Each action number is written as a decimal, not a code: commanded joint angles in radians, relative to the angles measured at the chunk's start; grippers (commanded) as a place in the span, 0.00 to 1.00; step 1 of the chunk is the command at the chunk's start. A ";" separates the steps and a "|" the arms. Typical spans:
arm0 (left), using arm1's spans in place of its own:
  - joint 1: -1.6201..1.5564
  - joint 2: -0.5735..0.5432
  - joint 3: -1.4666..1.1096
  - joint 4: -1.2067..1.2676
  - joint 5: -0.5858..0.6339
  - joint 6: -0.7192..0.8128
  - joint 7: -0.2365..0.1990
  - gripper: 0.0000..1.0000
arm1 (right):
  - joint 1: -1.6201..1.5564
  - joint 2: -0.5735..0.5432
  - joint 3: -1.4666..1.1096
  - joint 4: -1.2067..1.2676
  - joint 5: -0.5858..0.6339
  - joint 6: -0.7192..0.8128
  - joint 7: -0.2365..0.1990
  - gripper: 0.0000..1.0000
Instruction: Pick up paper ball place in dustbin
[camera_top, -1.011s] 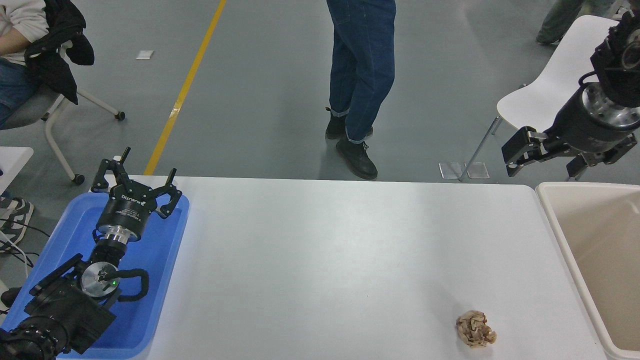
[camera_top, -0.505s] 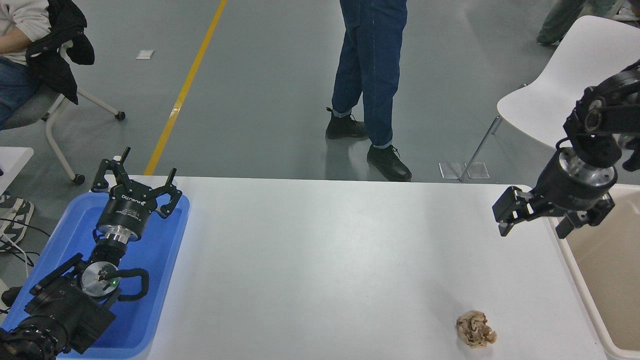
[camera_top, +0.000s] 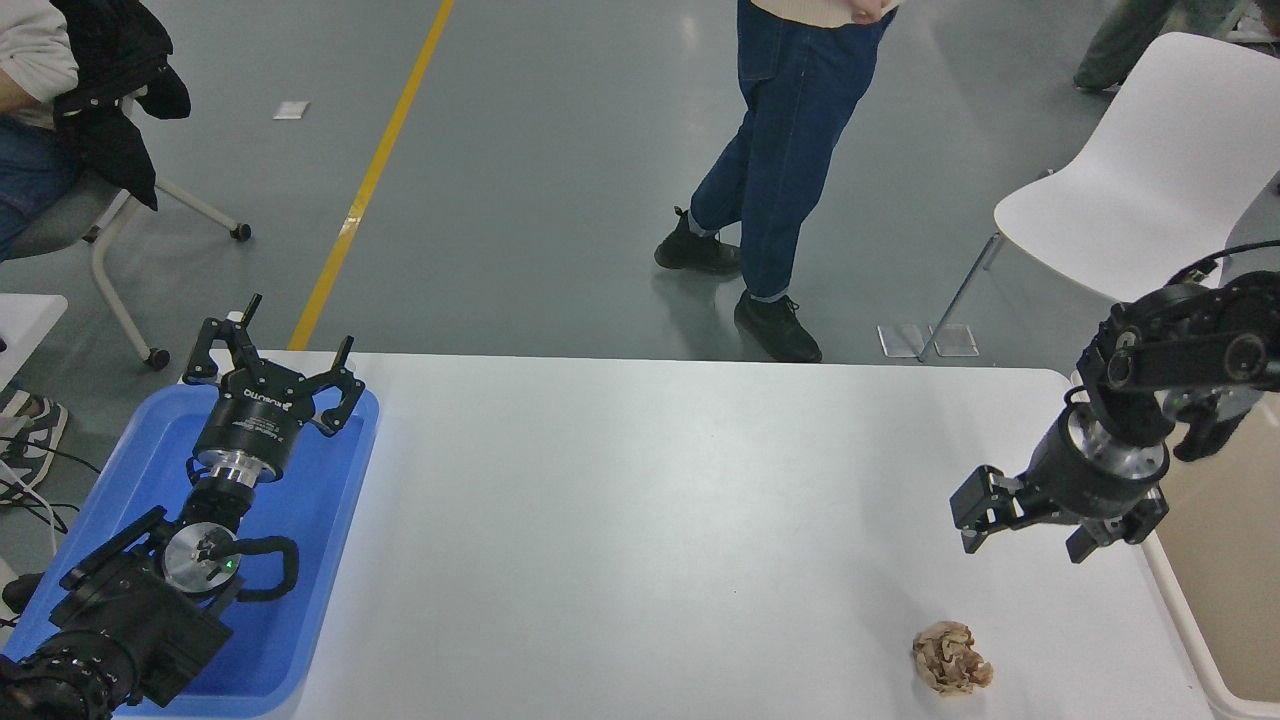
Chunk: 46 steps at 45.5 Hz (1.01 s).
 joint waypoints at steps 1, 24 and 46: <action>0.000 0.000 0.000 -0.001 0.000 0.000 0.000 1.00 | -0.114 0.003 0.050 -0.005 -0.014 -0.067 0.000 1.00; 0.000 0.000 0.000 0.001 0.000 0.000 0.000 1.00 | -0.238 0.051 0.100 -0.015 -0.024 -0.188 0.000 1.00; 0.000 0.001 0.000 0.001 0.000 0.000 0.000 1.00 | -0.314 0.091 0.103 -0.041 -0.124 -0.305 0.000 1.00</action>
